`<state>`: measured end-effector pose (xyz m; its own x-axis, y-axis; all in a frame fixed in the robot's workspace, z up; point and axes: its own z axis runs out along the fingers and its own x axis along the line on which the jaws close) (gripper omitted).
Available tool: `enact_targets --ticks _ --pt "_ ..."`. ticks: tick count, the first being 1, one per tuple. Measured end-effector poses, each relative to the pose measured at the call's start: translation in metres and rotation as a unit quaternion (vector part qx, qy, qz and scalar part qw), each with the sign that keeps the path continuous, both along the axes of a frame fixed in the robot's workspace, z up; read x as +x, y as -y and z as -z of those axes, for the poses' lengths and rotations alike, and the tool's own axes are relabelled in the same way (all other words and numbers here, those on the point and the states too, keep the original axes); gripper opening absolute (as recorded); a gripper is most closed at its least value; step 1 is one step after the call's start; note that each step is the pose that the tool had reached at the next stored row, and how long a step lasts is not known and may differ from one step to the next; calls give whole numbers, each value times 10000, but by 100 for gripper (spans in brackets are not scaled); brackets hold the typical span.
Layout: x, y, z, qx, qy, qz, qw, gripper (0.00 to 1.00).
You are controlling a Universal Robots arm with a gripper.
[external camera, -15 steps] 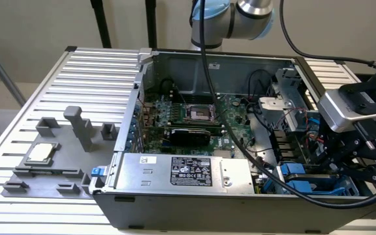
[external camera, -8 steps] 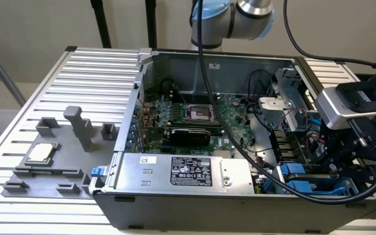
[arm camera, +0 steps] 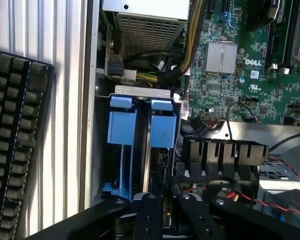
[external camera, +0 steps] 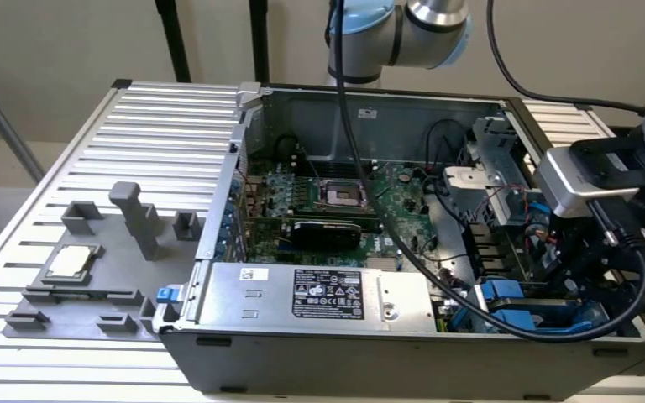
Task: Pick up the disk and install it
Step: 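Insert the first disk wire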
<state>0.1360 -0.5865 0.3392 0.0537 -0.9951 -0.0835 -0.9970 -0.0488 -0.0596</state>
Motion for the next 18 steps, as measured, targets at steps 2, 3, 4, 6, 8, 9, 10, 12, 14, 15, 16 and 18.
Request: enact_targets --ticks 2,3,4,6,8,9,10,12,14,15,16,18 --pt "-8 -2 7 -23 17 24 10000 17" --pt "-12 -3 9 -35 24 39 10000 17" --pt "-17 -4 10 -48 31 50 10000 17" --pt "-31 -9 15 -65 45 68 9999 17" --pt "-45 -18 20 -79 56 79 9999 17" --pt "-50 -23 21 -87 60 84 9999 17" --pt "-53 -27 22 -94 63 90 9999 17" --pt "-52 -39 24 -104 66 110 9999 17" --pt "-53 -55 24 -111 69 123 9998 17" --pt "-53 -62 24 -113 70 127 9998 17" --pt "-53 -68 24 -115 72 129 9998 17" --pt "-51 -71 25 -120 72 133 9998 17"
